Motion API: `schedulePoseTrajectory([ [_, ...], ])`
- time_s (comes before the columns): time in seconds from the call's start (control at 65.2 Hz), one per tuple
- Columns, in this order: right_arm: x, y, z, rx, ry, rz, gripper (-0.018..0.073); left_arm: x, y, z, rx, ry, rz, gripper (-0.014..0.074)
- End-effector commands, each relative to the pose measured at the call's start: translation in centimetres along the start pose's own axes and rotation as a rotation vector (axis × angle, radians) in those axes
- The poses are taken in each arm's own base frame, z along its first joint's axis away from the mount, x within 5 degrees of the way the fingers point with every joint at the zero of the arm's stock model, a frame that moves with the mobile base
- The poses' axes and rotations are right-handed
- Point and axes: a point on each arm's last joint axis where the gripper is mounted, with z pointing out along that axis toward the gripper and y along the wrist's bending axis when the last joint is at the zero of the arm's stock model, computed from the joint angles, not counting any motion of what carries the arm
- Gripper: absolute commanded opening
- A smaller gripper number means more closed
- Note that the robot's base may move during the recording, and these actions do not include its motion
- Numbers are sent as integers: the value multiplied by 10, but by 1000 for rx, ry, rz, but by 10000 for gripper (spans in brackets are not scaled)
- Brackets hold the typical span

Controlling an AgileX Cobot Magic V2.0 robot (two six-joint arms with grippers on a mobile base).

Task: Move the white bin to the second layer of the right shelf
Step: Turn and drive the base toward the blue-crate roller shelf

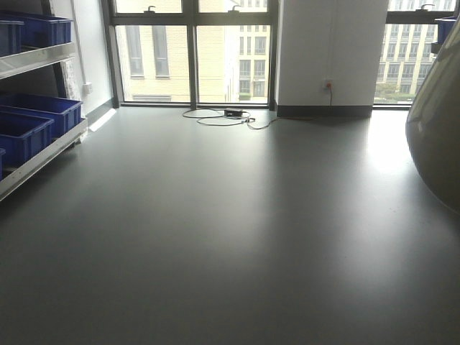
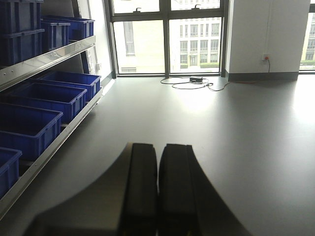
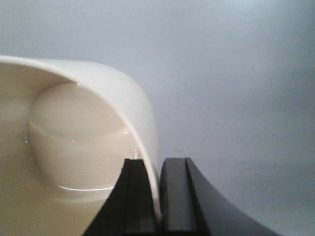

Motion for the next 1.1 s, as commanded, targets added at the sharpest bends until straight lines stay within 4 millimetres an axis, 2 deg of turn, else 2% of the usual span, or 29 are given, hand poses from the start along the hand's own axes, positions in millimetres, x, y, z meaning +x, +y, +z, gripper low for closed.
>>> schedulePoseTrajectory([
  [0.0,-13,2,-9,-12,-113,3,53,4,0,0,-7,-60,-9,85],
  [1.089,-13,2,-9,-11,-111,3,53,4,0,0,-7,-60,-9,85],
])
